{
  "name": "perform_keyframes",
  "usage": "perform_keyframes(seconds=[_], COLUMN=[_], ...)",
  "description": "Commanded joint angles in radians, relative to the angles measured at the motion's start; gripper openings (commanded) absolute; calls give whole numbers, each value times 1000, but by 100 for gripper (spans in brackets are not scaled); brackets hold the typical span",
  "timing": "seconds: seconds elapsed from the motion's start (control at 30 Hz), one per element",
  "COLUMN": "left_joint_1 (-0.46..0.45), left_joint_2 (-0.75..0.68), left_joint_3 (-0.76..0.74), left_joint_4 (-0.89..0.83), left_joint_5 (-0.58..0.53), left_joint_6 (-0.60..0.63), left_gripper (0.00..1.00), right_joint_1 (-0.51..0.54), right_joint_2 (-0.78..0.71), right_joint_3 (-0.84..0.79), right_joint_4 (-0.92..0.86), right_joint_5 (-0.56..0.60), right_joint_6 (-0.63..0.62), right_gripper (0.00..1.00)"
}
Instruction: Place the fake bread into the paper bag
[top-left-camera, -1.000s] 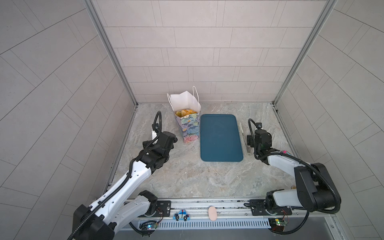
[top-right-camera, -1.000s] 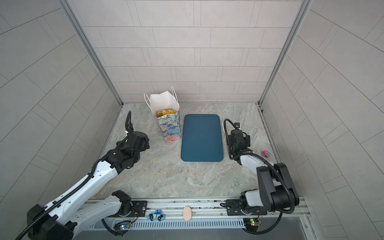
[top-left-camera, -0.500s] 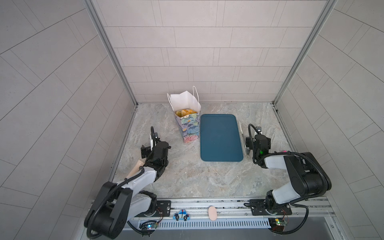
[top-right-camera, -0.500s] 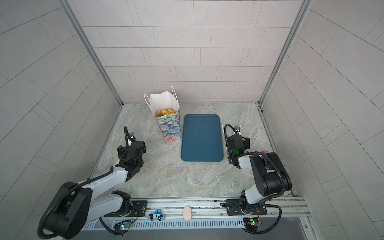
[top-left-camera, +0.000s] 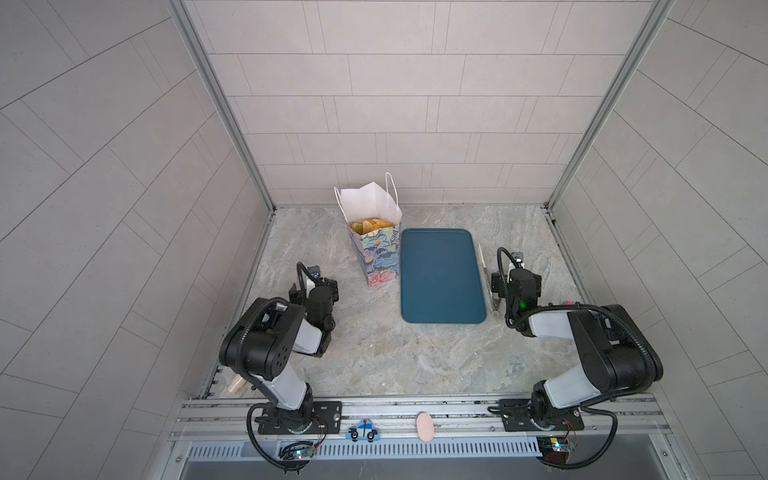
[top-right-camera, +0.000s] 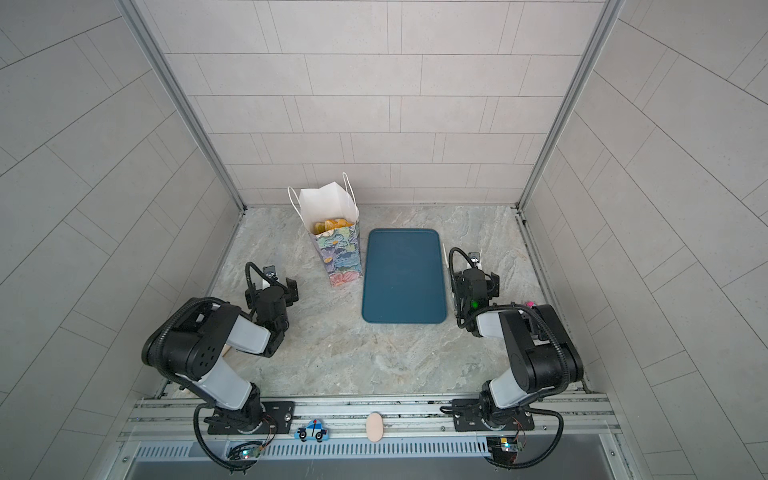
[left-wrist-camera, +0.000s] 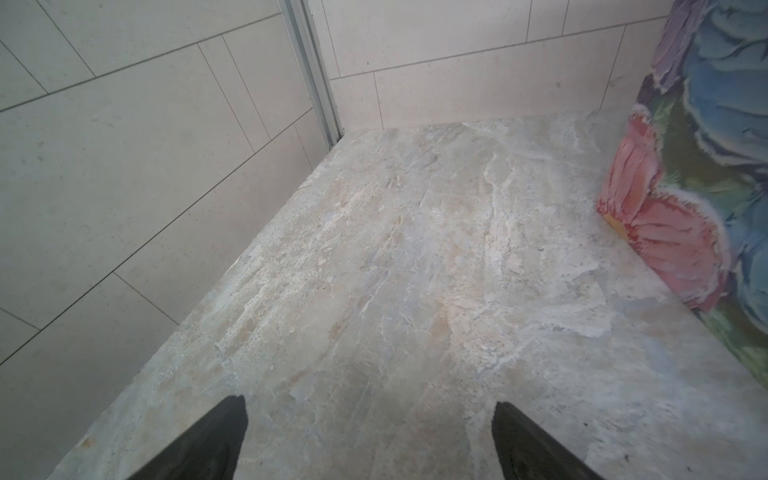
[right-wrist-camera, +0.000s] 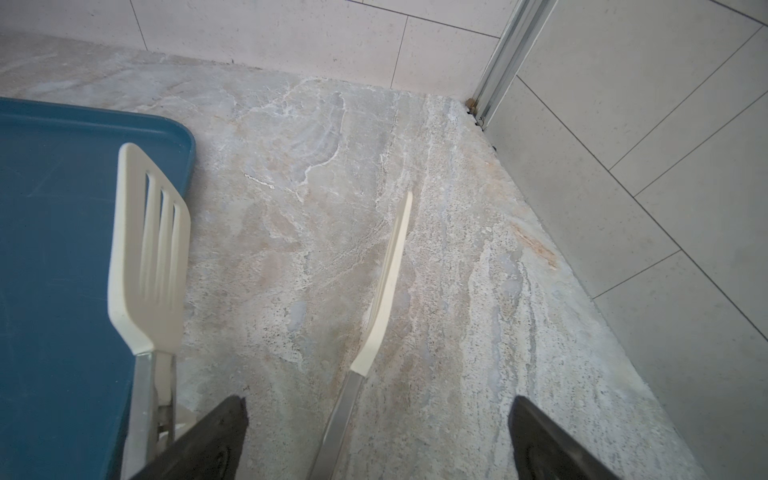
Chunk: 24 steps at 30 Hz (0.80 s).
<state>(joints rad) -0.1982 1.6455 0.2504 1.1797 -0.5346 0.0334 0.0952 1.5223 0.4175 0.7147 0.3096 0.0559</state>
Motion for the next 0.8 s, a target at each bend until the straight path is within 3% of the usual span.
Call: perform_keyframes(seconds=[0.0, 0.2, 0.37, 0.77], left_joint_1=[6, 24, 96, 109], left_joint_2=[-9, -20, -42, -42], left_joint_3=[25, 58, 137, 142], left_joint_4=[51, -22, -215, -227], left_joint_5=[16, 19, 121, 128], left_joint_6=[19, -5, -68, -83], left_gripper=[100, 100, 100, 100], right_joint_1=[-3, -4, -5, -4], right_joint_2=[-10, -10, -11, -11], right_joint_3=[8, 9, 6, 7], right_joint_4=[22, 23, 24, 24], right_joint_5=[-1, -1, 0, -1], right_joint_6=[-1, -1, -1, -1], right_gripper=[100, 100, 100, 100])
